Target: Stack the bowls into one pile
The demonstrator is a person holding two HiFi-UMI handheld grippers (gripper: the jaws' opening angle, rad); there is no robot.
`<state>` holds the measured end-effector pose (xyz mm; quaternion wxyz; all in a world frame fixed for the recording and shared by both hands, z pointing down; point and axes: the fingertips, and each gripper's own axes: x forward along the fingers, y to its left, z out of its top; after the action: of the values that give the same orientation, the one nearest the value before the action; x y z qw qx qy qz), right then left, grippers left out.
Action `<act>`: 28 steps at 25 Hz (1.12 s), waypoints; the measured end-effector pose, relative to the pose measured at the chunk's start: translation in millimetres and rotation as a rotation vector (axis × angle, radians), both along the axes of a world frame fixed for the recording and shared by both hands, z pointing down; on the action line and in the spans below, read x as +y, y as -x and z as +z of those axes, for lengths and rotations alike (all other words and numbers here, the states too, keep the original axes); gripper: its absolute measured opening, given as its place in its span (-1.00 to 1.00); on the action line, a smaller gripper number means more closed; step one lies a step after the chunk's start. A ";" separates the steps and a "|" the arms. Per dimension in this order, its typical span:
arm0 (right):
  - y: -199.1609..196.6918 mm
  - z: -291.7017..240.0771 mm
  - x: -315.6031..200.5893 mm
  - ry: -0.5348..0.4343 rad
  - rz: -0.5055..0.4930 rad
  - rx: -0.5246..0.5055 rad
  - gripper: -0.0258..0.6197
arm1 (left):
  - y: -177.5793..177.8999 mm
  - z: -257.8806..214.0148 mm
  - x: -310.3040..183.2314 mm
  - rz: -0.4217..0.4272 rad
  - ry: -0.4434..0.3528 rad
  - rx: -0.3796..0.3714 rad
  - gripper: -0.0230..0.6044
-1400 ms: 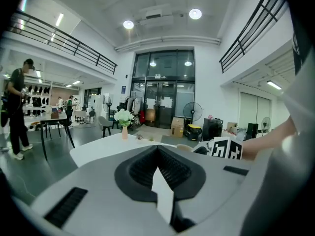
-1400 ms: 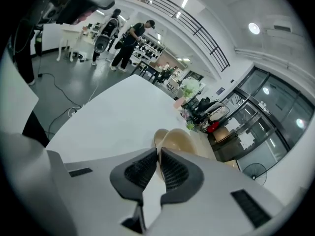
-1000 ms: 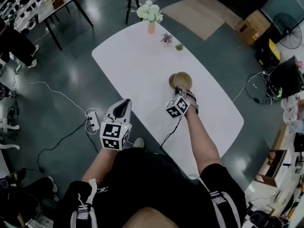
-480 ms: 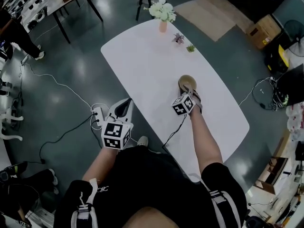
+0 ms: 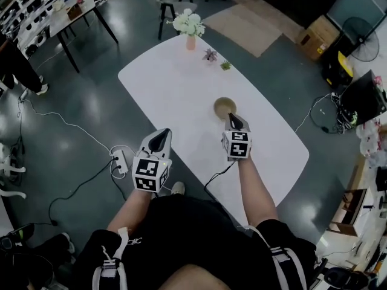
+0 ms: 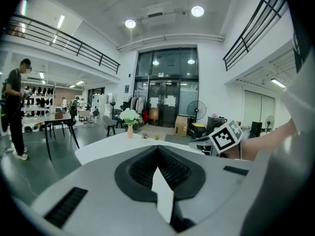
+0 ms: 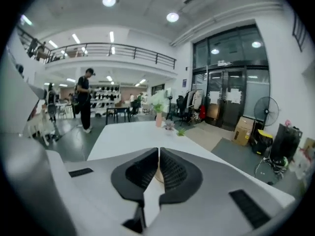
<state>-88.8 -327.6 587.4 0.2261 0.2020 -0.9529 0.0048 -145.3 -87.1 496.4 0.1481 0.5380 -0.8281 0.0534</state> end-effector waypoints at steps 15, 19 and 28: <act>-182.7 -165.0 36.2 -0.152 0.162 -0.385 -0.88 | -115.9 -40.9 -82.9 0.274 -0.088 -0.039 -0.88; -213.0 -166.8 35.6 -0.136 0.214 -0.417 -0.88 | -135.3 -49.3 -96.9 0.308 -0.103 -0.053 -0.88; -254.2 -161.5 31.8 -0.142 0.293 -0.428 -0.88 | -167.4 -49.3 -107.7 0.335 -0.104 -0.058 -0.88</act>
<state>165.4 -295.8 425.9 0.0016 0.3478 -0.9375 0.0132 22.1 -194.8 447.1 0.0853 0.6735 -0.7326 0.0499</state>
